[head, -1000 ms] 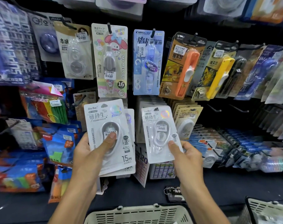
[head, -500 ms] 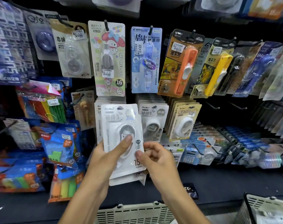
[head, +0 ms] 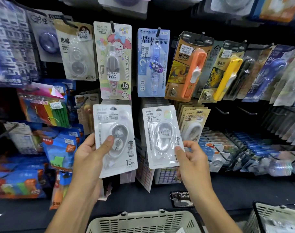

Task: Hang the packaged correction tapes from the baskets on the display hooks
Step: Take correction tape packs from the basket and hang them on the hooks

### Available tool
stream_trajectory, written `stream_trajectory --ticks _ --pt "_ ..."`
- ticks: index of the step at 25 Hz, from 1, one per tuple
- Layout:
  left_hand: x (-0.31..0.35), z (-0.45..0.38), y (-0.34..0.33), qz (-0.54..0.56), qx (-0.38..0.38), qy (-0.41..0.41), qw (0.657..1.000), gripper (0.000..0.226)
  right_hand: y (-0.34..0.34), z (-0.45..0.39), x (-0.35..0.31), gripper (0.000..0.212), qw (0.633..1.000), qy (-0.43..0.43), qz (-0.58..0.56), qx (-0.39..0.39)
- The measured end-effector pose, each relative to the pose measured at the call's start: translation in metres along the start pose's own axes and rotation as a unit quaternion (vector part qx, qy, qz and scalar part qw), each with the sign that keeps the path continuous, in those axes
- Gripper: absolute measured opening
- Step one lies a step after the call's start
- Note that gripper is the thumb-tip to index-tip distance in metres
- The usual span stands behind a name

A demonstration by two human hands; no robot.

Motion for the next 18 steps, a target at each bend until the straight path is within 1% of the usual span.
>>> stream_trajectory --ticks 2,5,9,11,13,15,16,18 --pt "0.002 0.0 0.0 0.008 0.001 -0.01 1.0 0.032 0.001 0.008 0.006 0.005 1.0 0.007 0.0 0.007" --pt "0.003 0.003 -0.002 0.005 -0.007 -0.01 1.0 0.032 -0.001 0.013 0.008 0.015 0.998 -0.02 -0.048 0.031" --pt "0.003 0.004 -0.002 -0.007 -0.006 -0.014 1.0 0.033 -0.001 0.007 0.002 0.005 0.998 -0.018 -0.064 0.017" --pt "0.004 0.003 -0.003 -0.006 -0.007 -0.015 1.0 0.034 -0.001 0.007 0.003 0.004 0.998 -0.009 -0.053 0.012" --pt "0.004 0.002 -0.004 -0.006 -0.01 -0.016 1.0 0.035 -0.001 0.004 0.008 0.006 0.998 -0.03 -0.054 0.031" --pt "0.003 0.003 -0.006 -0.007 -0.014 -0.017 1.0 0.037 -0.001 -0.003 0.014 0.021 0.994 -0.082 -0.047 0.06" --pt "0.002 0.003 -0.007 -0.007 -0.014 -0.017 1.0 0.039 -0.002 -0.007 0.015 0.03 0.99 -0.115 -0.048 0.06" --pt "0.002 0.003 -0.007 -0.005 -0.015 -0.018 1.0 0.038 -0.004 -0.009 0.022 0.047 0.977 -0.192 -0.091 0.029"
Point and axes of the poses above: each hand's wrist, its own z-axis away from the middle knuckle, its own y-axis out of the back of the hand, x = y × z, the point moved 1 cm from there along -z, towards the middle knuckle, and after that the axes turned 2 degrees about x, right-handed, at the moved point
